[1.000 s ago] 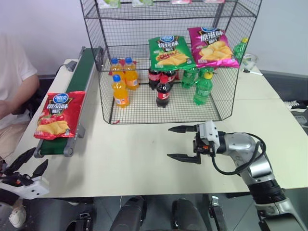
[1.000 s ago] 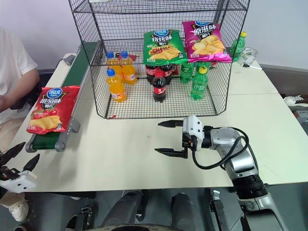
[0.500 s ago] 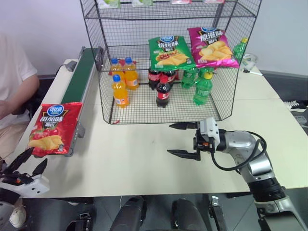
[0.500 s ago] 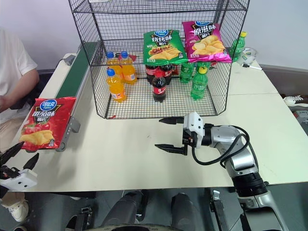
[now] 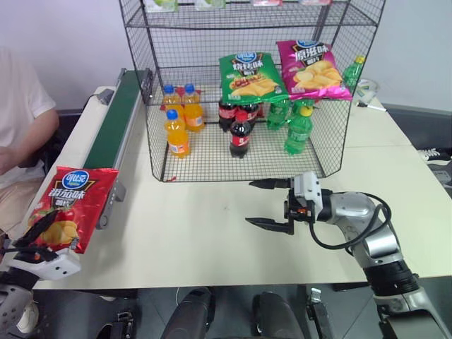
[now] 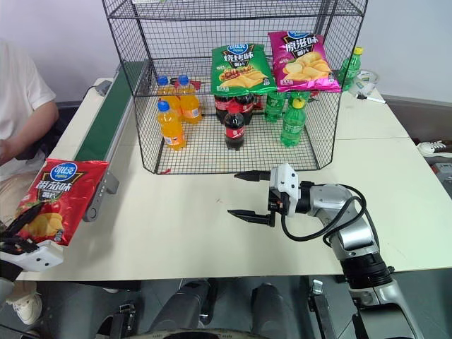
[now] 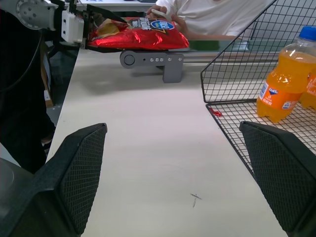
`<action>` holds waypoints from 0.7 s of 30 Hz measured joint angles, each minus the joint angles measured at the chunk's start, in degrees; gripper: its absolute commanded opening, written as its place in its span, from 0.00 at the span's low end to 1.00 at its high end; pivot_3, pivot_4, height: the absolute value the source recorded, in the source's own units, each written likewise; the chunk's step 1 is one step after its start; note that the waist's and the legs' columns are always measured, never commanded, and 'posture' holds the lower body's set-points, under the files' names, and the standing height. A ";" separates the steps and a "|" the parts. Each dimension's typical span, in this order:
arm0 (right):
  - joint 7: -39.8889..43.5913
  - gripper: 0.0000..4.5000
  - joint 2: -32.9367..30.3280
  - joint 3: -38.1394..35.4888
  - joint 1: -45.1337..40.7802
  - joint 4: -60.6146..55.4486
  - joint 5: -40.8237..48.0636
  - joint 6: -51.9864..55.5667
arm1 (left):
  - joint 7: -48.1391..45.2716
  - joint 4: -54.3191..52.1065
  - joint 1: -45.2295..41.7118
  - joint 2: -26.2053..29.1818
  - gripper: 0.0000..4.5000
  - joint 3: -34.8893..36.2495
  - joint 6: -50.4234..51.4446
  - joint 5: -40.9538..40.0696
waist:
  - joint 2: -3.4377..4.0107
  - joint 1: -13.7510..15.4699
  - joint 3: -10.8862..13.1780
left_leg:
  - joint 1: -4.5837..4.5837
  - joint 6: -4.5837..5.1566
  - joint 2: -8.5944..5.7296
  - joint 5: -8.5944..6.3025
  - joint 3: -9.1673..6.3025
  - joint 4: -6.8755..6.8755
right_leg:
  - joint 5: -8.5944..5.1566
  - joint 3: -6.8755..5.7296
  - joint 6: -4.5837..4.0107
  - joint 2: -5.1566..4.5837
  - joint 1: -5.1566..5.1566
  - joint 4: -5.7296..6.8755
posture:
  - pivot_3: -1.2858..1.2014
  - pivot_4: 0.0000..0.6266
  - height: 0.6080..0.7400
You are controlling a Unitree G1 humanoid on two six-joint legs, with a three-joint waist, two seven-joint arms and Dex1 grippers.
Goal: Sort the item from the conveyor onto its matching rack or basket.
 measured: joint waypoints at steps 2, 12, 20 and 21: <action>-0.06 1.00 -0.01 0.00 0.06 0.00 -0.20 -0.04 | -0.56 0.58 -0.74 0.02 0.69 -0.64 -0.13 -0.14 | -0.01 -0.01 -0.01 | 0.00 0.00 0.00 0.00 0.00 0.01 | 0.00 0.00 0.00 0.00 0.00 0.01 | 0.52 0.24 1.00; -0.41 1.00 0.03 0.01 0.04 0.67 -0.62 -1.22 | -0.93 -3.18 0.76 0.08 0.02 -0.49 0.00 -1.91 | -0.05 -0.08 -0.04 | 0.08 -0.01 -0.01 0.01 -0.01 0.02 | 0.00 0.01 0.00 -0.02 0.06 0.05 | 0.52 0.24 1.00; -0.47 1.00 0.04 0.01 0.02 1.14 -0.79 -1.40 | -1.85 -12.93 7.26 -0.45 0.02 3.48 0.99 -4.13 | -0.05 -0.30 -0.04 | 0.08 -0.01 0.00 0.01 -0.01 0.01 | 0.00 0.02 -0.01 -0.02 0.06 0.05 | 0.52 0.24 1.00; -0.62 1.00 0.07 0.00 0.01 1.20 -0.96 -1.73 | -2.60 -15.72 7.81 -0.65 0.02 4.65 1.37 -4.95 | -0.05 -0.10 -0.04 | 0.08 -0.02 0.00 0.00 -0.01 0.02 | 0.00 0.02 -0.01 -0.03 0.07 0.05 | 0.52 0.24 1.00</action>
